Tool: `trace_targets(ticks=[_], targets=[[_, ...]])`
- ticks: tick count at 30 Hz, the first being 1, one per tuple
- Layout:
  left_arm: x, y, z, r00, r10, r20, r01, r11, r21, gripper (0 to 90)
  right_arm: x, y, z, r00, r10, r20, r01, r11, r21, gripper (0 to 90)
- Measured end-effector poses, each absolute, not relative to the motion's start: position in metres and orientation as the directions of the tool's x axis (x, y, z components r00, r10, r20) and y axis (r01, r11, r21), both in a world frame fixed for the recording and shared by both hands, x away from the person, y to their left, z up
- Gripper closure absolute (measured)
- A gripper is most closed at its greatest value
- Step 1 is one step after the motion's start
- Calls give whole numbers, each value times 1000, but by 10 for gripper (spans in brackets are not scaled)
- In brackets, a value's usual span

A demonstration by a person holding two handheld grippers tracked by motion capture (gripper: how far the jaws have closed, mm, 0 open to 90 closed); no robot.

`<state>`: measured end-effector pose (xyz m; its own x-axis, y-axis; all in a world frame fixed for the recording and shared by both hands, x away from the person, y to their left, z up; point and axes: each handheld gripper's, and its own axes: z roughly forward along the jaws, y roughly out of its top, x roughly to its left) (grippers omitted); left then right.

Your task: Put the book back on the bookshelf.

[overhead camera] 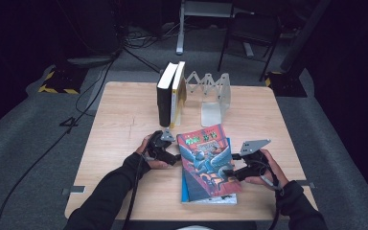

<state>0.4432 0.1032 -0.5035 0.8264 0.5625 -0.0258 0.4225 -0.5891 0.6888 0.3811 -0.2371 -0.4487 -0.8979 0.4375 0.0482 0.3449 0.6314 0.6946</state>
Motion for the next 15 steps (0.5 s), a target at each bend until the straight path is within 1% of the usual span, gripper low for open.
trace_targets(ticks=[3,6,8,9,12,13,14,15], targets=[[449,103,-503,820,572,-27,429,-583,691,164,392,-232,-449,-897,437,69,352,610,710,376],[453,103,-503,819,574,-23,428,-583,690,167,398,-226,-450,-904,420,78,340,598,725,462],[454,103,-503,814,581,-23,432,-578,693,180,399,-222,-450,-910,408,75,327,593,736,552],[455,103,-503,811,584,-26,435,-573,694,201,400,-220,-449,-913,400,77,319,585,745,593],[457,103,-503,808,589,-24,435,-569,697,213,400,-220,-446,-920,384,76,301,571,764,670],[457,103,-503,808,589,-24,435,-569,697,255,400,-220,-446,-920,384,76,301,571,764,670],[457,103,-503,813,582,-26,428,-567,704,255,400,-221,-445,-921,380,79,295,554,779,707],[457,104,-502,824,566,-28,415,-569,710,301,399,-222,-444,-922,378,83,294,544,786,725]])
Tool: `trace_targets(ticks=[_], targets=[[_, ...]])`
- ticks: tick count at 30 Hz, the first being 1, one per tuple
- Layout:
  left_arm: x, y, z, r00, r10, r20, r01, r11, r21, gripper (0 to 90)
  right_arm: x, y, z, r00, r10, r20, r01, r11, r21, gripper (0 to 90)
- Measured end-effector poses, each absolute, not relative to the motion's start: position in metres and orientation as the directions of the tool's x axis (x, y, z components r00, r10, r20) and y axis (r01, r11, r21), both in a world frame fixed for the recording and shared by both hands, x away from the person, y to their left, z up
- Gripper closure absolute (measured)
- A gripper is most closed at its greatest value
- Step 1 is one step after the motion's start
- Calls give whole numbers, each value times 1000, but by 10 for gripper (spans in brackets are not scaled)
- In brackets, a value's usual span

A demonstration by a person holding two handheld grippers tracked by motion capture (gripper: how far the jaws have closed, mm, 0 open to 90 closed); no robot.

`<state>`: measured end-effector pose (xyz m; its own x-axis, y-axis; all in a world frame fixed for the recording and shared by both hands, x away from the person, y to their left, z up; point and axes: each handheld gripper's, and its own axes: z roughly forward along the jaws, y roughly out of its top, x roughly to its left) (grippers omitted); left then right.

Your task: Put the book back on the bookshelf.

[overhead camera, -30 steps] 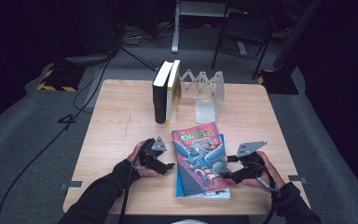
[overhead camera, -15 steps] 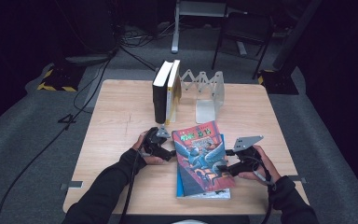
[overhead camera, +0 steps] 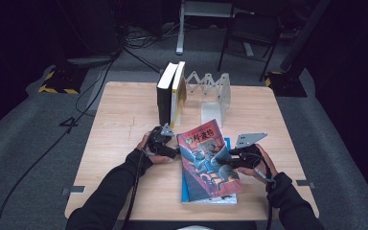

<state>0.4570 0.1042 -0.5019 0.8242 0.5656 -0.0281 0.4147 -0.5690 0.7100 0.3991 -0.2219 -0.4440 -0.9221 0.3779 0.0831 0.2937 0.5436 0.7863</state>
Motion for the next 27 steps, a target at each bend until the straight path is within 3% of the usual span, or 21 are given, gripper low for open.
trace_targets(ticks=[1,3,6,9,14,19,25,27], targets=[[457,104,-500,837,547,-29,401,-576,713,381,398,-223,-443,-925,369,86,285,530,798,750],[457,103,-495,847,531,-18,379,-581,720,449,396,-224,-440,-928,367,67,265,521,811,760],[460,107,-485,857,512,-52,367,-536,760,620,393,-226,-438,-923,382,45,244,492,835,762],[462,110,-474,861,502,-78,360,-494,792,693,391,-230,-435,-918,396,14,213,464,860,759],[464,111,-467,860,500,-100,361,-459,812,669,387,-234,-432,-924,381,-21,162,440,883,756],[467,107,-461,854,512,-92,358,-450,818,570,377,-235,-429,-925,372,-80,92,424,901,772],[464,108,-446,875,468,-124,338,-409,847,639,371,-236,-426,-921,370,-121,51,422,905,758],[462,106,-435,891,440,-114,309,-402,862,677,373,-237,-423,-928,354,-115,47,417,908,651]])
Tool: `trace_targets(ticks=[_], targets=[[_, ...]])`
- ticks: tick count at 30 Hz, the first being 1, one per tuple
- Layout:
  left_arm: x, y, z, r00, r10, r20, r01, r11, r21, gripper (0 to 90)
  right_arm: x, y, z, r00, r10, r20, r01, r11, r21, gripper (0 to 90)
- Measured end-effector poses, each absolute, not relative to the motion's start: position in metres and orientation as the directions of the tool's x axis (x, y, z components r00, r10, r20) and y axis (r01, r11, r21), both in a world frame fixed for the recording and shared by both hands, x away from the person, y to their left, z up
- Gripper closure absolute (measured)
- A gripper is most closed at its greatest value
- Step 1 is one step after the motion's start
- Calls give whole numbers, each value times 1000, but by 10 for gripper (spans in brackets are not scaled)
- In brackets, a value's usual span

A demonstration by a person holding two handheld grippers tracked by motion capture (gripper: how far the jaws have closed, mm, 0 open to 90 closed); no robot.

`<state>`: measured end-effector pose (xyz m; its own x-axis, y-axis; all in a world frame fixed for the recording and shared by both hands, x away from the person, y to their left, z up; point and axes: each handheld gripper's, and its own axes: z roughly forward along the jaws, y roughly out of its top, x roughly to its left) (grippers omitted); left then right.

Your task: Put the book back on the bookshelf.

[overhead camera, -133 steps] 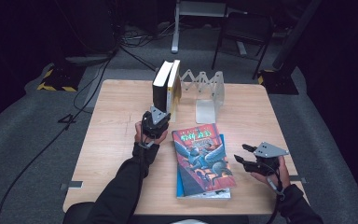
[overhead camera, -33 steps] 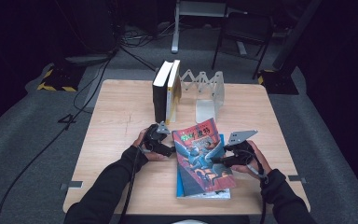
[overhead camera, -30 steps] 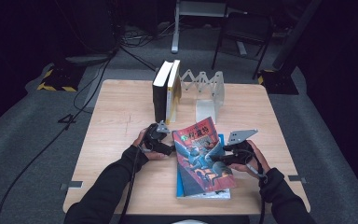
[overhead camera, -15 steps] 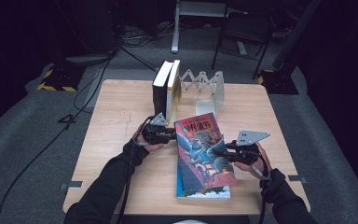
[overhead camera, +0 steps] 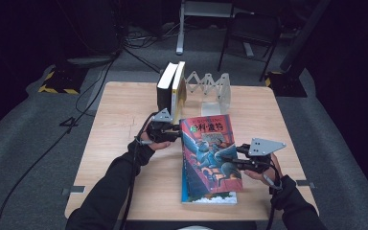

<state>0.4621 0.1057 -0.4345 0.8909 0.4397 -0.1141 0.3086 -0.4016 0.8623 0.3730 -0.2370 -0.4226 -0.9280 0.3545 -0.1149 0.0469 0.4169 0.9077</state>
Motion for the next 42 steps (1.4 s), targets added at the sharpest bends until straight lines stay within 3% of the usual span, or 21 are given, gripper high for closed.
trace_targets(ticks=[5,10,15,24,32,35,40,42], targets=[[458,96,-418,912,405,-68,256,-430,866,698,378,-234,-422,-936,342,-86,68,414,908,593],[461,91,-404,919,393,-44,234,-451,862,740,379,-235,-419,-925,367,-101,62,407,912,727],[466,85,-390,926,377,-5,199,-477,856,889,377,-235,-412,-893,421,-160,22,396,918,797],[459,87,-359,923,385,26,153,-427,891,890,370,-238,-405,-831,510,-224,-39,348,937,850],[436,90,-371,916,400,40,139,-408,902,766,343,-252,-407,-827,494,-268,-87,358,930,853],[426,96,-385,911,411,-9,184,-389,903,713,339,-255,-412,-831,492,-259,-75,363,929,854],[405,106,-426,917,361,-171,312,-380,871,473,340,-252,-414,-832,497,-246,-57,365,929,855],[399,103,-430,921,353,-167,313,-413,855,377,341,-251,-416,-834,497,-239,-46,369,928,855]])
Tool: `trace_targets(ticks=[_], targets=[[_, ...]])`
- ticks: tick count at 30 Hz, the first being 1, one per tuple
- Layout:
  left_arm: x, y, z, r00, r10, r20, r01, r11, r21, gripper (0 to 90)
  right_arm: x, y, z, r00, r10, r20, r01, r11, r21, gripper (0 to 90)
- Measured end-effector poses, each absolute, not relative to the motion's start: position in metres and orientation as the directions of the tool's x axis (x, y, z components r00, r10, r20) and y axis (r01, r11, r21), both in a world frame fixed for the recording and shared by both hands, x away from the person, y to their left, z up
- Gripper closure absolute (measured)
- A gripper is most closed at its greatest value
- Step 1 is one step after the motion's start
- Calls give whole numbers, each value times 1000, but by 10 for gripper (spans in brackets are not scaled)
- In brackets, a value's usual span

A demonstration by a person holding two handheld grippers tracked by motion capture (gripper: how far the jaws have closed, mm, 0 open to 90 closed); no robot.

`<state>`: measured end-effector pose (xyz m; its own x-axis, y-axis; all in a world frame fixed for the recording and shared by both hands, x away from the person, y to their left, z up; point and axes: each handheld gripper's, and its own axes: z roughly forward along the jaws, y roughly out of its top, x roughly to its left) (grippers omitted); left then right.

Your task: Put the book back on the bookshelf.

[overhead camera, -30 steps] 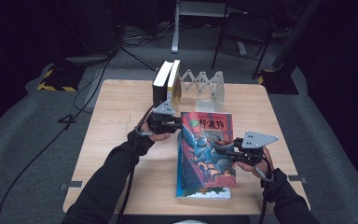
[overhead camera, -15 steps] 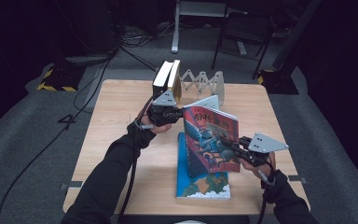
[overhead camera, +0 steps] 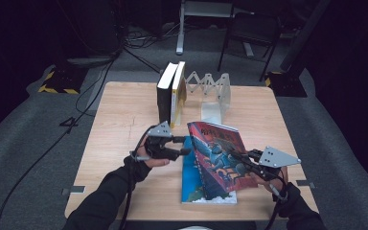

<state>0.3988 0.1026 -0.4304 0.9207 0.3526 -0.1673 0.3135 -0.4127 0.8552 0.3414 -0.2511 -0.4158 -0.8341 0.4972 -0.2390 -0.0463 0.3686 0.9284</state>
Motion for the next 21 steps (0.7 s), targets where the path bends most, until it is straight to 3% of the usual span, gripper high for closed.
trace_targets(ticks=[1,3,8,21], targets=[[391,97,-433,928,329,-173,312,-437,844,325,343,-251,-417,-835,497,-237,-41,372,927,855],[382,87,-437,930,291,-226,336,-420,843,315,343,-250,-418,-838,494,-233,-37,374,926,855],[392,66,-454,885,309,-347,453,-409,792,154,346,-247,-418,-843,484,-234,-38,380,924,854],[409,60,-447,887,331,-323,432,-344,833,331,346,-246,-415,-854,456,-251,-57,396,916,848]])
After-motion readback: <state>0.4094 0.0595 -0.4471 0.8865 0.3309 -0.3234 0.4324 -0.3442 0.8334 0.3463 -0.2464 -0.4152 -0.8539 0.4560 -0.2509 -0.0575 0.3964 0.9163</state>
